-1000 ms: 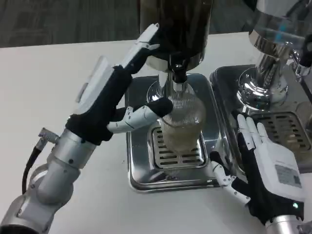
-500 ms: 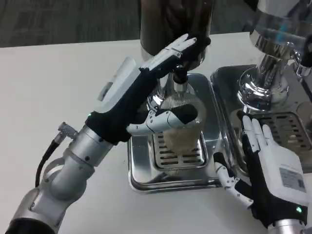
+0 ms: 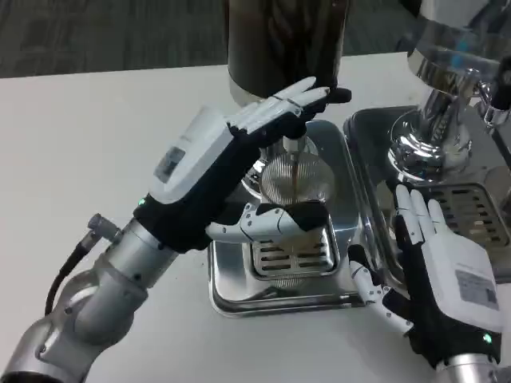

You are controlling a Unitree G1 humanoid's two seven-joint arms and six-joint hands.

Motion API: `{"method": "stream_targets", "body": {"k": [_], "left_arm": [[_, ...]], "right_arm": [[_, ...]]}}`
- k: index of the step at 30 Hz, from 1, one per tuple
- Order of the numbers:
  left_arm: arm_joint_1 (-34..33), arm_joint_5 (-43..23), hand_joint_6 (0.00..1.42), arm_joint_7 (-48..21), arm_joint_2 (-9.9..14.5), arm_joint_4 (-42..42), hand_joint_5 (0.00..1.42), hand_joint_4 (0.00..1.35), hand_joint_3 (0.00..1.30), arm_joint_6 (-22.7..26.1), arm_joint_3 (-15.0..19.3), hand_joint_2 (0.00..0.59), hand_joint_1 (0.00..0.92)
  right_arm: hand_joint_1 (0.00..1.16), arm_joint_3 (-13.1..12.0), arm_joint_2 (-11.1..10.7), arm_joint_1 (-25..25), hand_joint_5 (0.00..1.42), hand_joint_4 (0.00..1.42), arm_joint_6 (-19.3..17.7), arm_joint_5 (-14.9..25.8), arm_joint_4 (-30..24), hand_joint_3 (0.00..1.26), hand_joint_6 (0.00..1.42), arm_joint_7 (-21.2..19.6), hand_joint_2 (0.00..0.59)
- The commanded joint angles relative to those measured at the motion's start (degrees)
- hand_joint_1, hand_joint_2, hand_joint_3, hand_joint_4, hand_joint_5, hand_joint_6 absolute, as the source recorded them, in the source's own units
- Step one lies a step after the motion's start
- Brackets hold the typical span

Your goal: Grasp the cup under the faucet to collect the drink, then remove the cup.

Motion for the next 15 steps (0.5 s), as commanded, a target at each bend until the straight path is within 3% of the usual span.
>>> {"method": "stream_targets", "body": {"k": [1,15], "left_arm": [[2.23,4.38,0.26,1.36,1.35,-1.42,0.28,0.12,0.23,-1.21,-1.18,0.132,0.000],[3.09,10.67,0.27,6.26,3.12,-3.55,0.28,0.13,0.24,-0.31,-3.10,0.141,0.000]], "right_arm": [[0.25,-0.19,-0.10,-0.34,0.00,0.00,-0.27,0.62,1.07,0.00,0.13,-0.49,0.424],[0.25,0.03,-0.07,-1.26,0.00,0.00,-0.78,1.31,2.36,0.00,0.13,-0.90,0.424]]}}
